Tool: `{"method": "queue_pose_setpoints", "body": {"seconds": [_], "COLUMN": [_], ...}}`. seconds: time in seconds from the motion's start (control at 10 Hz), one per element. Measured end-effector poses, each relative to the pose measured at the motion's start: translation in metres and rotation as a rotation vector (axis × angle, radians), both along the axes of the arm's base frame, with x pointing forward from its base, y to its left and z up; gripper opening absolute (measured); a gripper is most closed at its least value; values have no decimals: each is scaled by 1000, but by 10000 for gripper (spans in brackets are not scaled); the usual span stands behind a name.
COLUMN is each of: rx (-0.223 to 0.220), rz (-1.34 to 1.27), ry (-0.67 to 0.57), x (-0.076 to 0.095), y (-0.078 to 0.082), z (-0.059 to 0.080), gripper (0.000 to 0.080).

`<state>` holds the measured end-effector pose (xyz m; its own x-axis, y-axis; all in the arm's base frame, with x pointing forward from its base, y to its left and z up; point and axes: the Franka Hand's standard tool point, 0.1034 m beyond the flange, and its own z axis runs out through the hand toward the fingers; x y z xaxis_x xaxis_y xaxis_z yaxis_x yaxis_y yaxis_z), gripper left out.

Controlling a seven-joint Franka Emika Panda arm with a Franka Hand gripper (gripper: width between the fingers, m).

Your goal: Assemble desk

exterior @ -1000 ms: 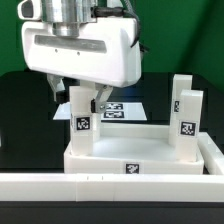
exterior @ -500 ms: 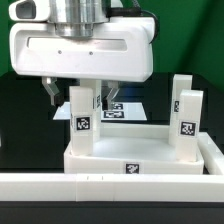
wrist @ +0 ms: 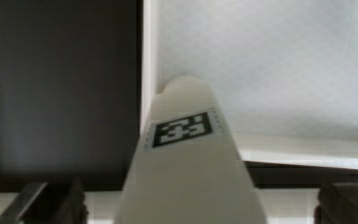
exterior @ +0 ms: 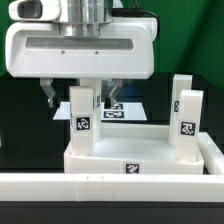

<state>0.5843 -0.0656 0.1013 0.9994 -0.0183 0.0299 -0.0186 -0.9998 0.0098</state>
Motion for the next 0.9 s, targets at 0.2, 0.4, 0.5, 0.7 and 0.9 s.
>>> {"method": "queue_pose_setpoints", "body": {"seconds": [0.2, 0.4, 0.5, 0.7, 0.9], "rx": [-8, -8, -7, -6, 0], "rz": [24, 23, 10, -11, -141], "ry": [3, 3, 3, 2, 1], "x": [0, 0, 0, 0, -1], "y": [-1, -2, -2, -2, -1], "z": [0, 0, 0, 0, 0], "gripper": [537, 401, 288, 288, 288]}}
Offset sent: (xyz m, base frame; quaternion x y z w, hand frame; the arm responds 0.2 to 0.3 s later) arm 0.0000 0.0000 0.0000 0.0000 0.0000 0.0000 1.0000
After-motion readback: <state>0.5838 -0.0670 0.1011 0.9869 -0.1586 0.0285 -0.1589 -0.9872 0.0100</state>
